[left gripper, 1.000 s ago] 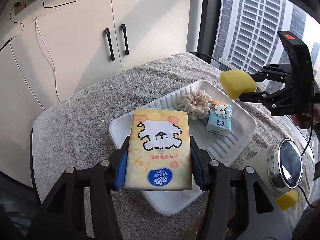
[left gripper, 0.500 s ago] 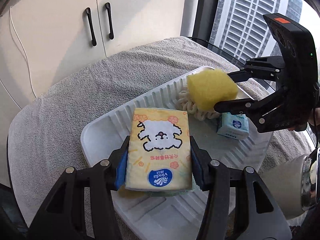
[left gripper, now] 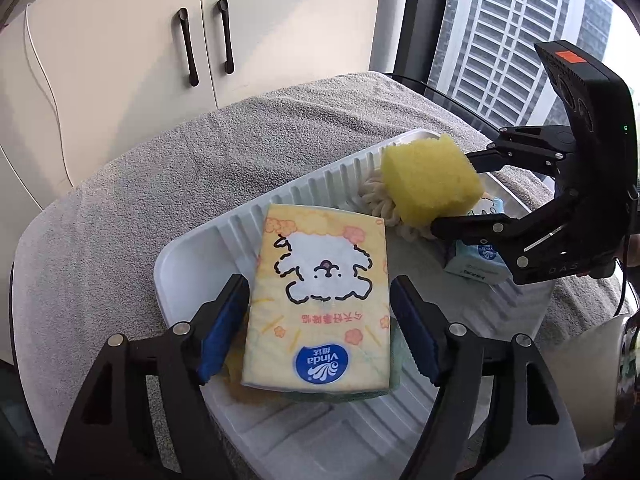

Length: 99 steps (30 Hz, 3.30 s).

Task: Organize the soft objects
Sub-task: 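Lower tissue pack into tray and open left gripper while right releases sponge, then withdraw both grippers from the tray toward the socks and sponges, then close left gripper on grey knitted sock while right gripper grasps yellow sponge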

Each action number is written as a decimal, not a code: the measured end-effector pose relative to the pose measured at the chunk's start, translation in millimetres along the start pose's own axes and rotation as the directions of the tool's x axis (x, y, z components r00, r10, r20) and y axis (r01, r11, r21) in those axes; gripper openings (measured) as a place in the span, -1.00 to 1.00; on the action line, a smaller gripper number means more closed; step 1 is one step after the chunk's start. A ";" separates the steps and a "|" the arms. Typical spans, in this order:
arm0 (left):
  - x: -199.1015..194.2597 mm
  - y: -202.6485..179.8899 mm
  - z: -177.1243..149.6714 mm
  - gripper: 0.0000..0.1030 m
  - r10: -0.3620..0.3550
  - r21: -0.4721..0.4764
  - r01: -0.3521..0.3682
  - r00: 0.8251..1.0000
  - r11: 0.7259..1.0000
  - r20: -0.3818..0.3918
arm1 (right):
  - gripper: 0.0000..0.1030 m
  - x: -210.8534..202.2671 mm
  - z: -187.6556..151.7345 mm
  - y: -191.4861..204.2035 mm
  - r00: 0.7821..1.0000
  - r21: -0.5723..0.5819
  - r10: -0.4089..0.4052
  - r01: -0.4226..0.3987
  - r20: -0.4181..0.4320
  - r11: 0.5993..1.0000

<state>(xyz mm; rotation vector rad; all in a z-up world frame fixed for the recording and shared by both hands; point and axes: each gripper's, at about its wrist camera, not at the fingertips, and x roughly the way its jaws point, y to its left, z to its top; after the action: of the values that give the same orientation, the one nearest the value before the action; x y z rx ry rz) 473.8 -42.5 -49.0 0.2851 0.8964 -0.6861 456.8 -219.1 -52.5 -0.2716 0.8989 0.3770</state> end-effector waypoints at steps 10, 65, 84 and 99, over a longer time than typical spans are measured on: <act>-27.7 15.0 -7.1 0.68 0.018 -0.063 -0.014 0.998 0.998 0.063 | 0.35 -27.6 -10.1 -5.8 0.999 0.026 0.010 -0.011 0.048 1.000; -169.4 -143.0 -226.2 1.00 0.208 -0.332 -0.155 0.969 0.931 0.132 | 0.81 -204.2 -216.8 116.6 0.988 0.198 0.029 -0.059 0.153 0.978; -130.2 -164.5 -235.8 1.00 0.184 -0.320 -0.162 0.982 0.933 0.039 | 0.74 -172.6 -230.7 143.0 0.995 0.217 0.012 -0.033 0.100 0.976; -107.5 -164.0 -220.3 0.53 0.213 -0.305 -0.206 0.977 0.930 -0.008 | -0.43 -157.9 -231.3 145.4 0.994 0.204 0.058 -0.075 0.090 0.976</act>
<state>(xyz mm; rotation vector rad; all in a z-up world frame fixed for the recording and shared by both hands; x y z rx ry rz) 183.4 -10.2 -88.8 0.0934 0.9180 -0.3453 142.1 -208.9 -74.3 -0.0332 0.8587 0.3507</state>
